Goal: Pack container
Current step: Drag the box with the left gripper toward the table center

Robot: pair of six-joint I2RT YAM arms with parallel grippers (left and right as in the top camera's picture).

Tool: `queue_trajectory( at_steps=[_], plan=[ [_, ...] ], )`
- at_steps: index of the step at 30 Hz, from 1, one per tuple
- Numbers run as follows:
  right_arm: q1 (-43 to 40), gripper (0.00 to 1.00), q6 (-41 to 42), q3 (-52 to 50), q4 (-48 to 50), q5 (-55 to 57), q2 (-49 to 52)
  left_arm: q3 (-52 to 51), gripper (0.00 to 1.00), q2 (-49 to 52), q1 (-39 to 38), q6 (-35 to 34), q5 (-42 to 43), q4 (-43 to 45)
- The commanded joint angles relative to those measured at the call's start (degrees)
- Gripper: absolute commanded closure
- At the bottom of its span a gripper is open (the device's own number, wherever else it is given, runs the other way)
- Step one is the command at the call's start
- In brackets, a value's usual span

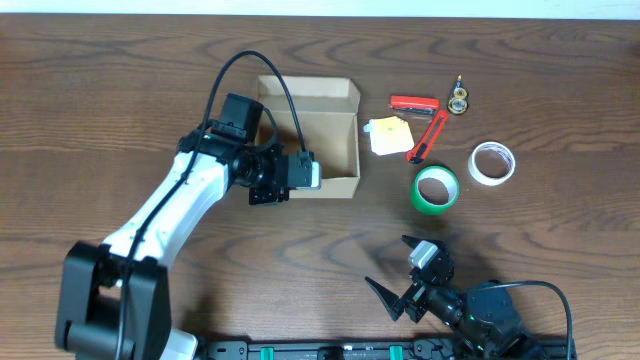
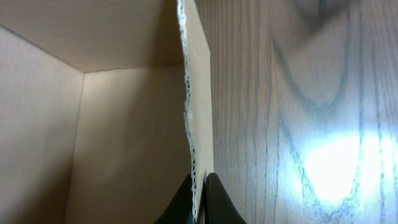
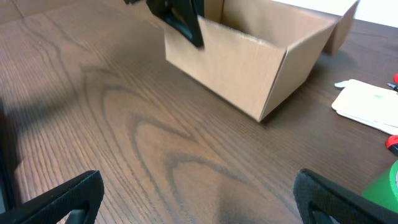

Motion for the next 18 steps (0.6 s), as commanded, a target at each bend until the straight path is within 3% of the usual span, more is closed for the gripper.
queue_trajectory(
  at_steps=[1,8,9,10,18],
  plan=[
    [-0.3,0.01,-0.9,-0.2,-0.1,0.7,0.0,1.0,0.94,1.0,0.1,2.4,-2.1,-0.1],
    [-0.3,0.01,-0.9,-0.2,-0.1,0.7,0.0,1.1,0.93,1.0,0.1,2.0,-2.6,-0.1],
    [-0.3,0.01,-0.9,-0.2,-0.1,0.7,0.0,1.1,0.39,1.0,0.1,1.1,-2.6,-0.1],
    [-0.3,0.01,-0.9,-0.2,-0.1,0.7,0.0,1.1,0.05,1.0,0.1,0.3,-2.6,0.2],
    [-0.3,0.01,-0.9,-0.2,-0.1,0.7,0.0,6.9,0.05,-0.2,0.1,-17.6,-0.1,-1.7]
  ],
)
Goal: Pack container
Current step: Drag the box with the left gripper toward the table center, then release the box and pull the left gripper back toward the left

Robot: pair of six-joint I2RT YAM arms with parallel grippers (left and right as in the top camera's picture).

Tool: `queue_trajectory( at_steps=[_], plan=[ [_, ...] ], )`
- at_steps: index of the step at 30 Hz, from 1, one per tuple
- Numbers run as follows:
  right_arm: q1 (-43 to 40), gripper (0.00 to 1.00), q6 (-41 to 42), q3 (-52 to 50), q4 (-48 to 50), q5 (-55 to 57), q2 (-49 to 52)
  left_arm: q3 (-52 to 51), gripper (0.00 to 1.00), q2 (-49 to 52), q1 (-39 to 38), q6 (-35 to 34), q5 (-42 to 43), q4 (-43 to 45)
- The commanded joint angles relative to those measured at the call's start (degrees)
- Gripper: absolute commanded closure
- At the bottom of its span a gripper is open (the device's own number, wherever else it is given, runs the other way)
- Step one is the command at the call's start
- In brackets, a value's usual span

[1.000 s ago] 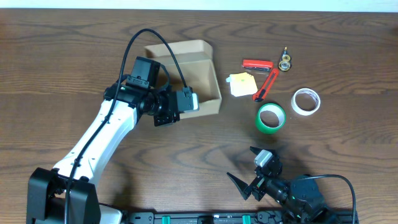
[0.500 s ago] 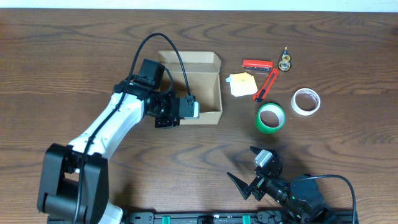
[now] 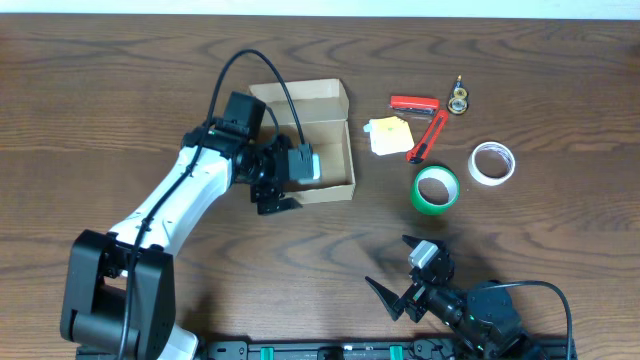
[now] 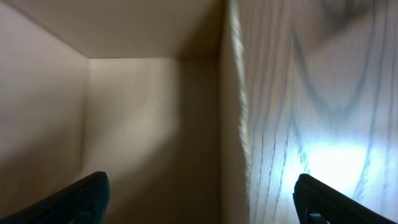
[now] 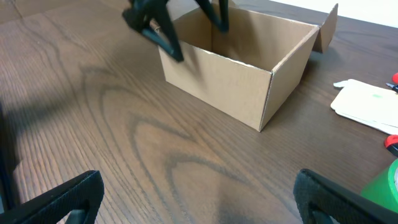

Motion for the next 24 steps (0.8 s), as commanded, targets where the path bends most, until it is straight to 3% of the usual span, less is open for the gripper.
queue_trajectory(
  at_steps=[1,12,16,19,24],
  plan=[
    [-0.3,0.01,-0.9,-0.2,-0.1,0.5,0.0,6.6,0.05,-2.0,0.1,-11.0,3.2,-3.0],
    [-0.3,0.01,-0.9,-0.2,-0.1,0.5,0.0,24.8,0.05,-9.8,0.1,-30.0,2.7,-27.8],
    [-0.3,0.01,-0.9,-0.2,-0.1,0.5,0.0,25.6,0.05,-12.9,0.1,-44.3,0.9,-31.2],
    [-0.3,0.01,-0.9,-0.2,-0.1,0.5,0.0,25.6,0.05,-15.3,0.1,-53.2,-6.3,-35.4],
    [-0.3,0.01,-0.9,-0.2,-0.1,0.5,0.0,25.6,0.05,-20.1,0.0,-53.4,-13.0,-43.0]
  ],
)
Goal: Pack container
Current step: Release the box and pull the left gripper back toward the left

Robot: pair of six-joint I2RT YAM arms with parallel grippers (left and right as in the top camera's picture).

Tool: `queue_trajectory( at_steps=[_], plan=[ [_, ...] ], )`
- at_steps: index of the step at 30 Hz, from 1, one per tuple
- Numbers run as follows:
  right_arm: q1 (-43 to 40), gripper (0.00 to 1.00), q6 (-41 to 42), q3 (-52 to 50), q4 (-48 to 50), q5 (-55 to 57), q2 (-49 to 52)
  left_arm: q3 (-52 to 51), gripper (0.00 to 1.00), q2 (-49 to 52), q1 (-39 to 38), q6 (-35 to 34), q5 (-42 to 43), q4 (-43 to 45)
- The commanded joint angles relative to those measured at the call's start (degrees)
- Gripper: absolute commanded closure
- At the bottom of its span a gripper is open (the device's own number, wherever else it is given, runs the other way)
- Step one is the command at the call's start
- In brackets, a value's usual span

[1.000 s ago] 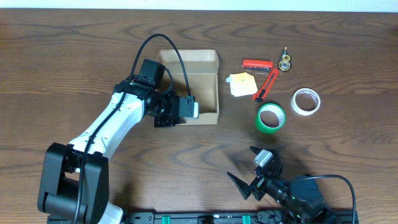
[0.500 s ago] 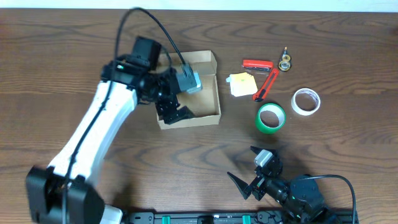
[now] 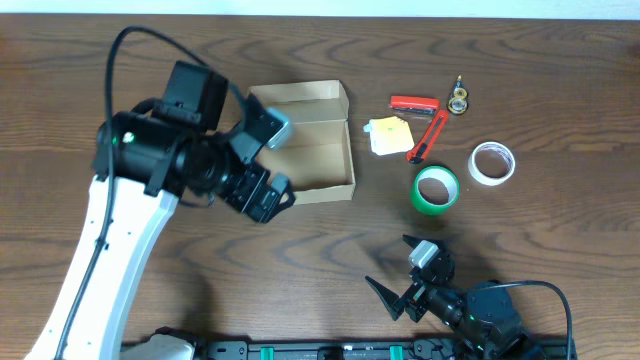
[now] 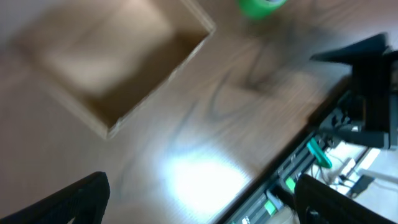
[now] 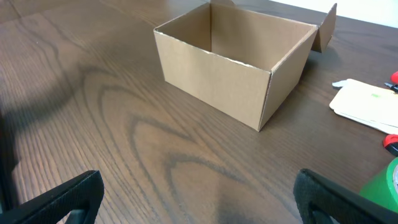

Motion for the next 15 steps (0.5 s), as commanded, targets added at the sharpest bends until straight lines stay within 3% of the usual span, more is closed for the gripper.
queue_trajectory(
  at_steps=[1,7,12,15],
  plan=[
    [-0.3,0.01,-0.9,-0.2,-0.1,0.3,0.0,0.7,0.05,-4.9,0.0,-5.2,-7.8,-3.4],
    [-0.3,0.01,-0.9,-0.2,-0.1,0.3,0.0,0.7,0.05,-12.9,0.0,-8.5,-14.0,-7.9],
    [-0.3,0.01,-0.9,-0.2,-0.1,0.3,0.0,0.7,0.05,-17.5,0.0,-9.6,-23.2,-7.3],
    [-0.3,0.01,-0.8,-0.2,-0.1,0.3,0.0,0.7,0.05,-17.8,0.0,-9.9,-24.3,-5.7]
  ],
)
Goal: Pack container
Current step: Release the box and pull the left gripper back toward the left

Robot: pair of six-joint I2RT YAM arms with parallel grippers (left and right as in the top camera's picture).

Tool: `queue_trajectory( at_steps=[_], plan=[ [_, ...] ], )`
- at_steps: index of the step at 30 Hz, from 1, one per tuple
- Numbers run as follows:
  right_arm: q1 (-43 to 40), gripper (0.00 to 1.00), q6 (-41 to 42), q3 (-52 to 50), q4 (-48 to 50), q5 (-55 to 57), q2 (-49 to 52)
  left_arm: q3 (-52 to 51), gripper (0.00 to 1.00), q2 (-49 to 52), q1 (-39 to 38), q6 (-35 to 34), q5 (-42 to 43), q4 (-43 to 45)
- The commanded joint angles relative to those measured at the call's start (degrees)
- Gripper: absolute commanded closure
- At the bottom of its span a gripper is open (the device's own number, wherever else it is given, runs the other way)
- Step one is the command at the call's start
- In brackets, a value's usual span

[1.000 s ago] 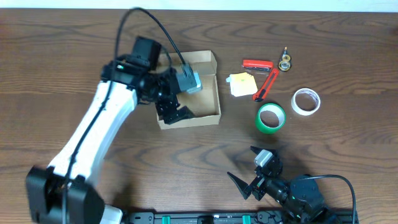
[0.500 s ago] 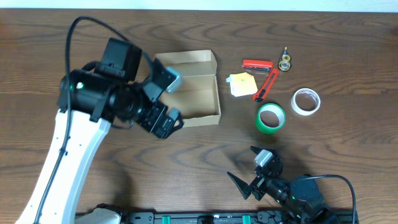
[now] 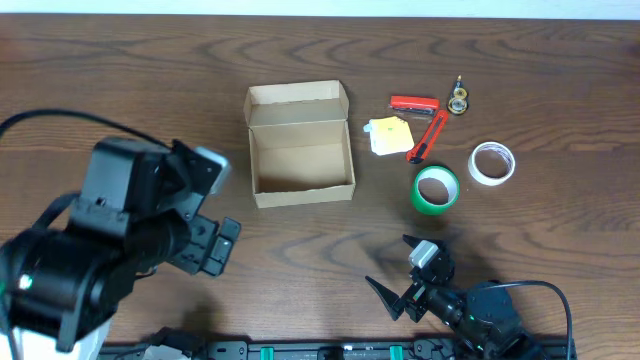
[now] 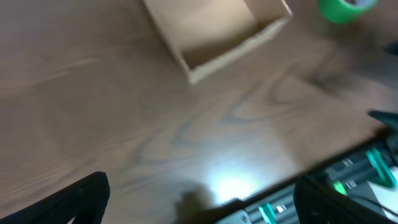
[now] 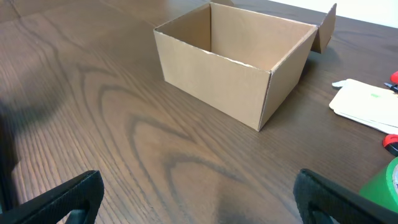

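The open cardboard box (image 3: pixel 300 145) stands empty at the table's middle, its flap folded back; it also shows as box (image 4: pixel 217 28) and box (image 5: pixel 242 62). My left gripper (image 3: pixel 218 246) hangs open, high above the table, left of and nearer than the box, holding nothing; the left wrist view is blurred. My right gripper (image 3: pixel 400 272) rests open near the front edge, its fingertips (image 5: pixel 68 199) wide apart and empty. Right of the box lie a yellow-white notepad (image 3: pixel 388 135), a red knife (image 3: pixel 428 135) and green tape (image 3: pixel 436 188).
A red stapler (image 3: pixel 413 102) and a small brass piece (image 3: pixel 459 98) lie at the back right. White tape (image 3: pixel 493 162) sits right of the green roll. The raised left arm (image 3: pixel 110 260) covers the front left of the table.
My left arm has drawn back from beside the box's front left corner to the front left and stands higher. The box and my right gripper have not moved.
My left gripper was shut on the box's front wall. Then it was open at that wall, with the box a little further left and turned. After that it was clear of the box, and now it hangs high at the front left.
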Motion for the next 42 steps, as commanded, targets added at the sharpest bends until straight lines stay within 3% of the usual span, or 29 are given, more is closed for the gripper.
queue_trajectory(
  at_steps=[1,22,31,36,42],
  plan=[
    [-0.3,0.01,-0.8,-0.2,-0.1,0.3,0.0,0.5,0.05,0.7,0.0,-1.7,-6.1,1.4],
    [-0.3,0.01,-0.8,-0.2,0.2,0.2,0.0,0.1,0.05,5.5,0.0,-3.4,-9.3,8.0],
    [-0.4,0.01,2.7,-0.2,0.6,-10.7,0.0,0.1,0.05,5.9,0.0,-3.4,-9.3,8.0],
    [-0.4,0.01,18.5,-0.2,2.7,-0.7,0.0,0.1,0.05,5.9,0.0,-3.4,-9.3,8.0],
    [-2.3,0.01,17.6,1.0,11.0,3.1,2.6,0.1,0.05,5.9,0.0,-3.4,-9.3,8.0]
  ],
)
